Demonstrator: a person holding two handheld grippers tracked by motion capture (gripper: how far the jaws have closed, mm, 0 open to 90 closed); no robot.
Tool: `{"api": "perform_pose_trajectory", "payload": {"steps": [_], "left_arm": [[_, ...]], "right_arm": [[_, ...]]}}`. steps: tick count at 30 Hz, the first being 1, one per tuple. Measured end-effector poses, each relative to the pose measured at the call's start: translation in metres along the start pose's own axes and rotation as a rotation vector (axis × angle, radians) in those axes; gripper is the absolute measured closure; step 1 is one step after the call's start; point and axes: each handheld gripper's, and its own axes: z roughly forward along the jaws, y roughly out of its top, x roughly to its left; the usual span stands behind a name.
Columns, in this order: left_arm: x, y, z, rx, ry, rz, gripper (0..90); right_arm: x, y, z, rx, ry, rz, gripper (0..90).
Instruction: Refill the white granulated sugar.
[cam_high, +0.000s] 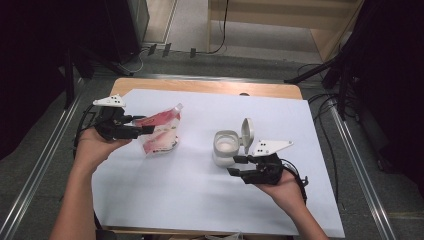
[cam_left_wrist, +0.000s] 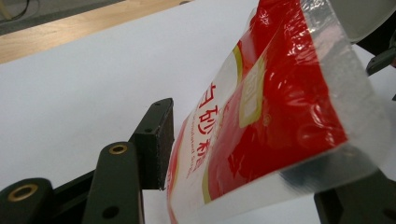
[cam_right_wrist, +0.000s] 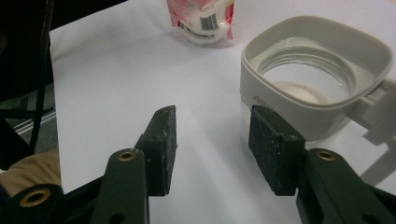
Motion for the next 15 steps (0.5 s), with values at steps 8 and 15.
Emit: {"api": "perform_pose_trajectory", "payload": {"steps": [8,15], "left_arm": [[-0.007,-0.007,-0.005,0.044,0.030,0.021,45.1],[-0.005,-0.022,-0.011,0.034,0.018,0.014,45.4]], "right_arm": [[-0.007,0.000,-0.013,-0.005,-0.028,0.005,51.9],[-0.014,0.000,-0.024,-0.021,-0.035,0.021,51.9]]}}
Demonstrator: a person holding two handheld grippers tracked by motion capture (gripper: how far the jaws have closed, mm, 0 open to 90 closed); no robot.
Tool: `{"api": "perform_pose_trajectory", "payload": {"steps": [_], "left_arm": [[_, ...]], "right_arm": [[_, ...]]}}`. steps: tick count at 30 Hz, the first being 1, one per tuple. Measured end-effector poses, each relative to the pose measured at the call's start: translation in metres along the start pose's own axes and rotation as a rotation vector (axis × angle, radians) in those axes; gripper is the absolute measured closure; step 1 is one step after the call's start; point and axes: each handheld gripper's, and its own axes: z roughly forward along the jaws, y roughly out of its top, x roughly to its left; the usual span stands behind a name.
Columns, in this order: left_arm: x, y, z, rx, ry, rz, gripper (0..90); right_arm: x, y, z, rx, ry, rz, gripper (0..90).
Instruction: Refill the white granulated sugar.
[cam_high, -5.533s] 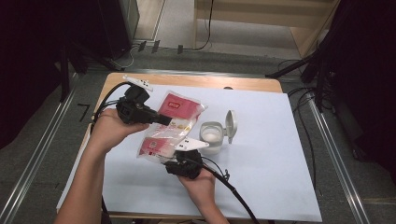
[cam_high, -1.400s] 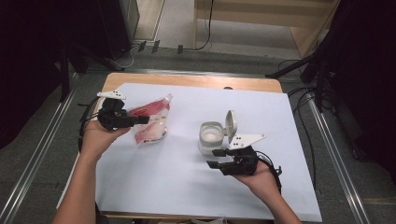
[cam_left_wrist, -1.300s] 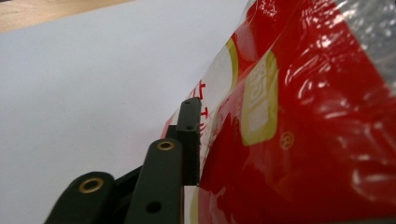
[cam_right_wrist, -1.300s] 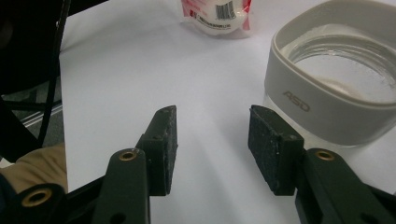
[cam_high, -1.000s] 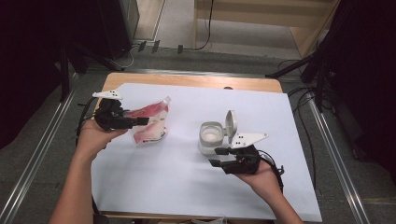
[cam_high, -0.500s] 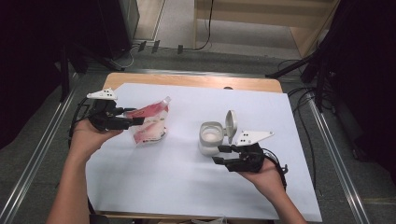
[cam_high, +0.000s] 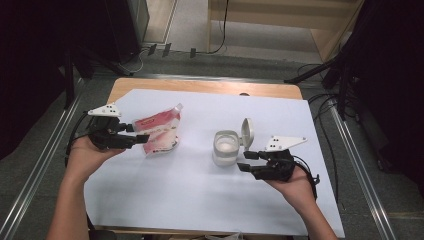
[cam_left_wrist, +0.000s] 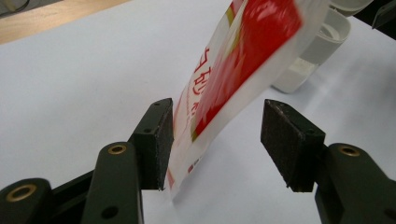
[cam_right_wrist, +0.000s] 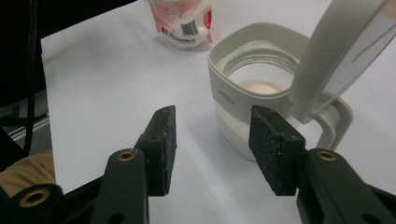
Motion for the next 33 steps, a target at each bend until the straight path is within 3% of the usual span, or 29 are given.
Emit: {"api": "perform_pose_trajectory", "payload": {"steps": [10,15,26,31,33], "left_arm": [[0.016,-0.021,-0.004,-0.004,0.004,-0.054,46.9],[0.025,-0.030,-0.006,0.007,0.011,-0.081,47.1],[0.040,-0.047,-0.012,-0.004,0.059,-0.138,46.8],[0.046,-0.051,-0.013,-0.010,0.104,-0.157,46.9],[0.049,-0.050,-0.012,-0.020,0.100,-0.168,46.9]], "right_arm": [[-0.006,-0.001,-0.007,0.009,-0.018,0.003,52.1],[-0.008,-0.001,-0.011,-0.012,-0.021,-0.001,52.3],[-0.014,0.000,-0.018,-0.008,-0.043,0.014,52.4],[-0.018,0.000,-0.025,-0.013,-0.055,0.029,53.9],[-0.021,0.000,-0.027,-0.015,-0.060,0.036,54.7]]}}
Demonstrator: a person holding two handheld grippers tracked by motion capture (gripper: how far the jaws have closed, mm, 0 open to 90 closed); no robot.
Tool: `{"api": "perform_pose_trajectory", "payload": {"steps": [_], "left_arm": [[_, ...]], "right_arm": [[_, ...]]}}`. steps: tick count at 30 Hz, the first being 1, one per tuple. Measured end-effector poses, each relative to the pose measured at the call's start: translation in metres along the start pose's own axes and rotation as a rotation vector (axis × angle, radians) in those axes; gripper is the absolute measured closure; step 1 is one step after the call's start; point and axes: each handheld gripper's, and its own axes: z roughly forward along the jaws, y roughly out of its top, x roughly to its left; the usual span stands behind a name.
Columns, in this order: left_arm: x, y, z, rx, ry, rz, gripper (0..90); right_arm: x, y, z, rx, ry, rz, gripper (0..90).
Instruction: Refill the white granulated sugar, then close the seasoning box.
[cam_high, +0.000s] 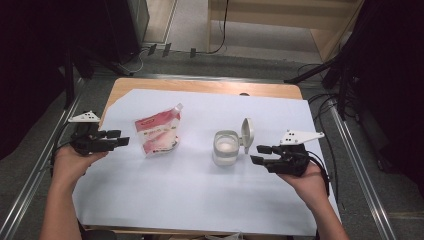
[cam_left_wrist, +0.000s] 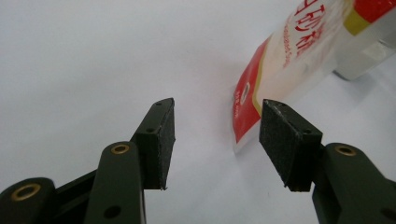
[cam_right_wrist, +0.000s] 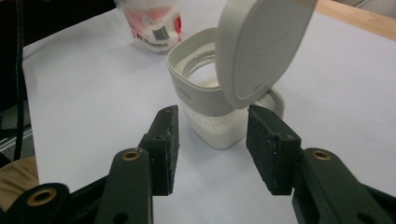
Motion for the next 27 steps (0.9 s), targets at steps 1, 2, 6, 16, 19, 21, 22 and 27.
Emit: {"api": "perform_pose_trajectory", "payload": {"steps": [1,2,6,16,19,21,22,27], "left_arm": [[0.001,0.001,0.001,0.000,0.004,-0.008,46.9],[0.002,0.001,0.001,0.002,0.004,-0.015,46.9],[0.003,0.005,0.005,-0.009,0.049,-0.032,46.9],[-0.004,0.018,0.022,0.001,0.047,0.006,46.4],[-0.004,0.019,0.024,0.015,0.042,0.010,46.3],[-0.005,0.019,0.026,0.010,0.045,0.013,46.4],[-0.006,0.019,0.026,0.012,0.046,0.014,46.3],[-0.007,0.019,0.026,0.019,0.045,0.023,46.3]], "right_arm": [[-0.001,0.000,-0.001,-0.001,-0.002,0.009,55.1],[-0.003,-0.001,-0.001,-0.003,-0.005,0.014,55.9],[-0.006,-0.001,-0.003,-0.006,-0.004,0.037,60.9],[-0.013,0.005,-0.006,-0.002,-0.030,0.071,82.6],[-0.018,0.007,-0.003,-0.006,-0.033,0.091,86.8],[-0.021,0.009,-0.001,-0.005,-0.042,0.109,89.0],[-0.022,0.010,-0.001,-0.007,-0.047,0.118,90.0],[-0.025,0.012,0.004,-0.018,-0.059,0.144,90.0]]}}
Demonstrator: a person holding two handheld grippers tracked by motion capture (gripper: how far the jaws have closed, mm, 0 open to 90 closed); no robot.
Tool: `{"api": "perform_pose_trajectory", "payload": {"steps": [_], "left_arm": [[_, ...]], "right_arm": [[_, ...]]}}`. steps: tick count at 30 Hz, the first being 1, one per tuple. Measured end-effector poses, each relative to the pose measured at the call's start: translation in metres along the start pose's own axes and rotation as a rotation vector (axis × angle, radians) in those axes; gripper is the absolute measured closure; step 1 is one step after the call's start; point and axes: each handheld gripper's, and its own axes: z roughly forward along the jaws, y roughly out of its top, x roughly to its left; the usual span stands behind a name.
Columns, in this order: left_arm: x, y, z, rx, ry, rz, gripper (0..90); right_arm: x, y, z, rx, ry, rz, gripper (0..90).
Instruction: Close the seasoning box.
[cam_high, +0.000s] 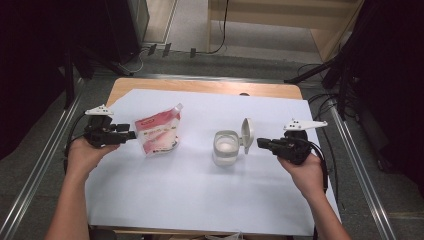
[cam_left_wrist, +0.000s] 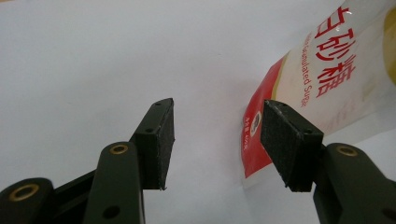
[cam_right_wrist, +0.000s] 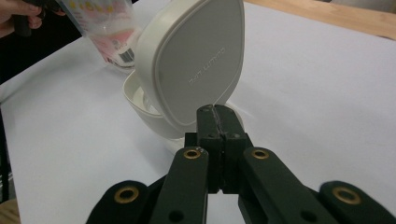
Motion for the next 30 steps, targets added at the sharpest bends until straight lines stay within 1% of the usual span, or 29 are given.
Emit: {"api": "perform_pose_trajectory", "payload": {"steps": [2,3,4,5,6,8,10,12,14,15,16,18,19,22,24,27,30], "left_arm": [[0.000,0.000,-0.001,-0.002,-0.006,-0.005,46.5],[-0.001,0.001,-0.001,-0.004,-0.003,-0.002,46.5],[-0.001,0.001,-0.001,0.001,-0.008,0.001,46.5],[-0.002,0.001,-0.001,-0.005,-0.006,0.002,46.4],[-0.002,0.002,-0.001,-0.002,0.000,0.012,46.4],[-0.004,0.002,0.000,-0.001,-0.006,0.011,46.3],[-0.004,0.003,0.000,0.010,-0.003,0.022,46.2],[-0.005,0.002,0.000,0.014,-0.005,0.024,46.2],[-0.005,0.002,0.000,0.014,-0.008,0.021,46.1],[-0.005,0.002,-0.001,0.021,-0.014,0.025,46.1],[-0.006,0.002,-0.001,0.013,-0.012,0.028,46.1],[-0.006,0.002,-0.002,0.007,-0.017,0.034,46.1],[-0.007,0.002,-0.002,-0.004,-0.013,0.018,46.0],[-0.005,0.002,-0.004,-0.013,-0.016,0.015,46.0],[-0.004,0.001,-0.005,-0.010,-0.016,0.011,46.0],[-0.003,0.001,-0.005,-0.014,-0.015,0.004,46.0],[-0.004,0.002,-0.005,-0.010,-0.016,0.012,45.8]], "right_arm": [[-0.002,0.002,0.003,0.007,-0.002,0.001,90.0],[-0.003,0.002,0.005,0.007,-0.002,-0.004,90.0],[-0.004,0.004,0.007,0.012,-0.001,-0.001,90.0],[-0.006,0.005,0.008,0.017,0.002,0.002,90.0],[-0.007,0.006,0.009,0.014,0.005,-0.001,90.0],[-0.011,0.010,0.012,0.017,0.008,0.004,90.0],[-0.015,0.013,0.014,0.014,0.007,0.007,90.0],[-0.020,0.016,0.017,0.009,0.014,0.000,89.8],[-0.023,0.019,0.020,0.017,0.017,0.005,89.4],[-0.024,0.020,0.021,0.018,0.015,0.001,89.3],[-0.025,0.021,0.022,0.018,0.018,0.000,89.3],[-0.025,0.024,0.025,0.015,0.024,-0.003,88.9],[-0.023,0.025,0.027,0.014,0.025,-0.007,88.9],[-0.020,0.025,0.034,0.030,0.010,-0.029,89.7],[-0.018,0.025,0.037,0.038,0.008,-0.027,89.7],[-0.018,0.025,0.038,0.033,0.007,-0.029,89.8],[-0.015,0.025,0.038,0.030,0.004,-0.028,90.0]]}}
